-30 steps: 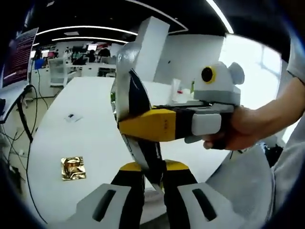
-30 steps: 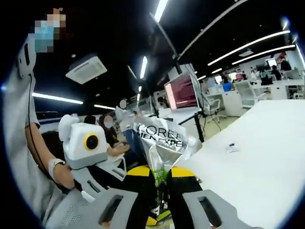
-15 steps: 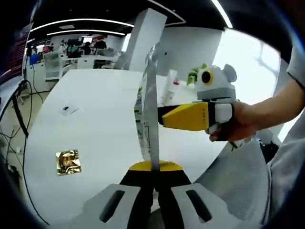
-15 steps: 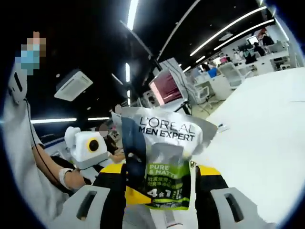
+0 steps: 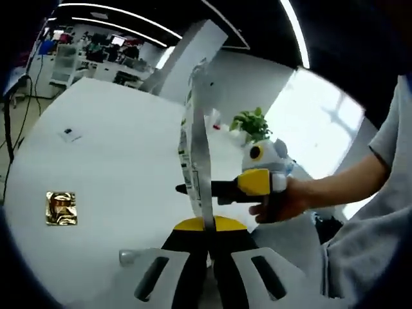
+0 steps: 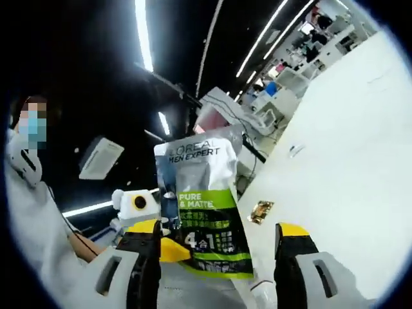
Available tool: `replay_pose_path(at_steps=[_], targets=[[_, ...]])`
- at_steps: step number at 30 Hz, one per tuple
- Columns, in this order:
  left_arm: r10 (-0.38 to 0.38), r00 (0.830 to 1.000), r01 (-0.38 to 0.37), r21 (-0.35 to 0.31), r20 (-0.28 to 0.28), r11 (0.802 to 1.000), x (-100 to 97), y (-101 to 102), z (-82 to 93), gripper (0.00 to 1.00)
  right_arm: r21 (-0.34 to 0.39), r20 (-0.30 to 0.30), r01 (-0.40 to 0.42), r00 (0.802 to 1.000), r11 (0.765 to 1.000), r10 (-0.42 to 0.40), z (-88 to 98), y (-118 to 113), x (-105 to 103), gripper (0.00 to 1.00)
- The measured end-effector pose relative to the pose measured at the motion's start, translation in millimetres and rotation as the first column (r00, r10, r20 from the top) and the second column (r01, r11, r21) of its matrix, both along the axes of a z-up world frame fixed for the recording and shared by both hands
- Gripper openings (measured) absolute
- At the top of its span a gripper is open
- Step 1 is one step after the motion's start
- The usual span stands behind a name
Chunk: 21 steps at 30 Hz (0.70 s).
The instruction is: Arrange the skincare products in the storage area until every visible bottle or jar stands upright without overlapping.
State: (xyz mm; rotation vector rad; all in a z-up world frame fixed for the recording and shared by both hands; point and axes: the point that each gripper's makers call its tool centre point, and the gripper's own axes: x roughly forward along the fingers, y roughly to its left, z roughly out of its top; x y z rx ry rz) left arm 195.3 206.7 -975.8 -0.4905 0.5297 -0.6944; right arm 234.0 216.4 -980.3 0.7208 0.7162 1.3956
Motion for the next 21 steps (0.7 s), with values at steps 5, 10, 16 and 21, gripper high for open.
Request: replay_pose_path(at_steps=[5,10,16,21], targets=[[-0.114,0.993,0.110,-0.098,-0.029,0.989,-14.5,-17.1,7.8,0.00,0.154,-0.128,-0.036,0.990,0.987,0.057,22.9,-2.2,-10.2,0.39],[-0.097,0.995,0.094,-0.097,-0.029,0.991,-10.6,-13.4,6.0,0.00,0.137,-0.086,-0.014,0.996,0.990,0.026,26.2,-13.1,-2.6,0.21],[-0.095,0.995,0.093,-0.076,-0.032,0.993,-9.8,-14.0,3.2,0.00,0.150,-0.110,-0.033,0.993,0.988,0.050,32.9,-24.6,-5.2,0.00],[-0.110,0.994,0.109,-0.062,-0.016,0.992,-11.3,-17.2,3.5,0.00,0.146,-0.085,-0.043,0.995,0.988,0.056,33.7,-26.4,-8.4,0.00]])
